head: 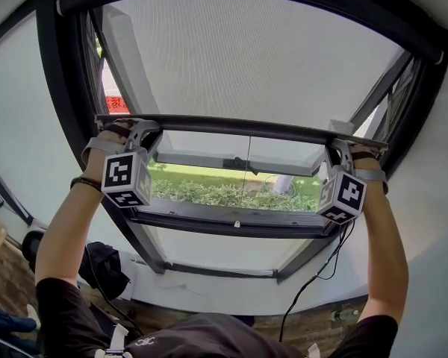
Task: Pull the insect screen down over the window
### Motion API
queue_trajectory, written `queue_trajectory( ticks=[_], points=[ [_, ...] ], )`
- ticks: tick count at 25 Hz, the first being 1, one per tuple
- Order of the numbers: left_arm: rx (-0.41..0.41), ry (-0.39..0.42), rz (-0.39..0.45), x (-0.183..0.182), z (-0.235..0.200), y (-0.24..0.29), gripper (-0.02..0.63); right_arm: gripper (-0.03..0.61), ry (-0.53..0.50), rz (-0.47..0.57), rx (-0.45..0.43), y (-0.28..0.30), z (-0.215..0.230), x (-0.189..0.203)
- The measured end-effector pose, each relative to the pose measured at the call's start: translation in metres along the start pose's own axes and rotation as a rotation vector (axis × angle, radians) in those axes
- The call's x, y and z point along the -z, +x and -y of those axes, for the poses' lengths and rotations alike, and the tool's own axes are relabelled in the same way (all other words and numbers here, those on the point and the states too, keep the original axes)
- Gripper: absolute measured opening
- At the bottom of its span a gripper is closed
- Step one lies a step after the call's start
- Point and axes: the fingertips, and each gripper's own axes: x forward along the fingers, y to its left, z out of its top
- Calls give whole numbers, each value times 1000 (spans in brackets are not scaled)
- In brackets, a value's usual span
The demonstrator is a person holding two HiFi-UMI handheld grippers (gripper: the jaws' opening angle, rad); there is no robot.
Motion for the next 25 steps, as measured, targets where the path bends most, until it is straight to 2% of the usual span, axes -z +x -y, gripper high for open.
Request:
queue_trajectory(
  ticks=[6,11,18,23,25],
  points=[
    [70,-34,6,5,51,9,21,23,-13,-20,-66,6,-50,0],
    [153,-42,-2,7,91,16,20,25,-4,-25,-155,11,-91,2],
    [200,-64,-1,7,127,22,20,23,0,-41,-195,15,-128,5],
    [319,-82,-16,12,175,30,20,25,-6,-56,-302,19,-176,6],
    [338,-90,-20,16,190,35,20,25,-9,-68,-320,23,-194,9]
  ],
)
